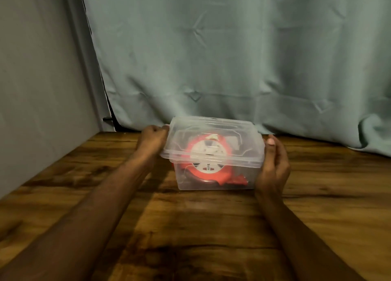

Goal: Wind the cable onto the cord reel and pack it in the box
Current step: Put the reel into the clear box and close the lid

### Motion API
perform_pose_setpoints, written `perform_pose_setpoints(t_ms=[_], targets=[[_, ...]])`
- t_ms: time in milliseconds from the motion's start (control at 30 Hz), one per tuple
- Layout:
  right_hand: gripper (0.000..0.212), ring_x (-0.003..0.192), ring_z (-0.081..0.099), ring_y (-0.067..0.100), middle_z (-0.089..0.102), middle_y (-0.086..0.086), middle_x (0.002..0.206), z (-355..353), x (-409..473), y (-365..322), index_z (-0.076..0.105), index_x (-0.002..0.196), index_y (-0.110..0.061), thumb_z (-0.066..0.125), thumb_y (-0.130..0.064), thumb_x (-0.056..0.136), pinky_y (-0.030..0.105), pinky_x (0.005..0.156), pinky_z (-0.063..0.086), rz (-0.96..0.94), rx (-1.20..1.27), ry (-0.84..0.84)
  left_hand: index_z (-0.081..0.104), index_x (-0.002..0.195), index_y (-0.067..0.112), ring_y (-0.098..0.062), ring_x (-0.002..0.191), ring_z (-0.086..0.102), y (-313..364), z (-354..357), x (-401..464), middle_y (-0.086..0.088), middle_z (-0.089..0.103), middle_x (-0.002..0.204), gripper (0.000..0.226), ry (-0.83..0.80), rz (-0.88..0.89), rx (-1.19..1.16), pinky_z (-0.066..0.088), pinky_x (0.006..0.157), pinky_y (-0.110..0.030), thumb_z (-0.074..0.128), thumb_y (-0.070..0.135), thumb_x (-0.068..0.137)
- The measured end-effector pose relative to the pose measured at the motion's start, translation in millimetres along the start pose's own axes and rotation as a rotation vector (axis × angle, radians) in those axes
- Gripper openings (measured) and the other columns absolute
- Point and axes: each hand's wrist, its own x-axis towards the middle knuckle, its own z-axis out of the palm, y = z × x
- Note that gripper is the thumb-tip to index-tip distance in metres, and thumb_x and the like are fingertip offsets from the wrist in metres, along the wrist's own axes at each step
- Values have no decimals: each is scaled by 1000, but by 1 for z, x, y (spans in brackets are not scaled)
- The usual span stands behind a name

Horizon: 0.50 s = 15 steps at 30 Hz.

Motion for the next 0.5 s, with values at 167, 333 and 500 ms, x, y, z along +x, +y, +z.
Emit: perform_pose_setpoints(t_ms=[167,333,500], targets=[[23,92,69,17,76,11,101,1,11,6,75,107,-3,66,-21,97,39,85,57,108,110,15,57,123,16,-14,76,59,0,12,-7,-1,62,100,34,-137,-62,95,43,52,-25,67,13,91],[22,73,69,3,75,5,91,-3,23,-1,75,108,0,76,-8,88,25,72,58,274,90,9,50,140,12,-13,78,59,5,23,-13,-3,59,115,49,-186,18,73,47,45,-14,51,-2,93],[21,69,71,14,78,4,87,-14,58,-15,76,92,-17,85,-23,74,33,68,60,295,-289,-146,52,139,14,-6,73,58,6,16,-13,-4,62,116,42,-295,58,144,50,52,-17,50,3,99]])
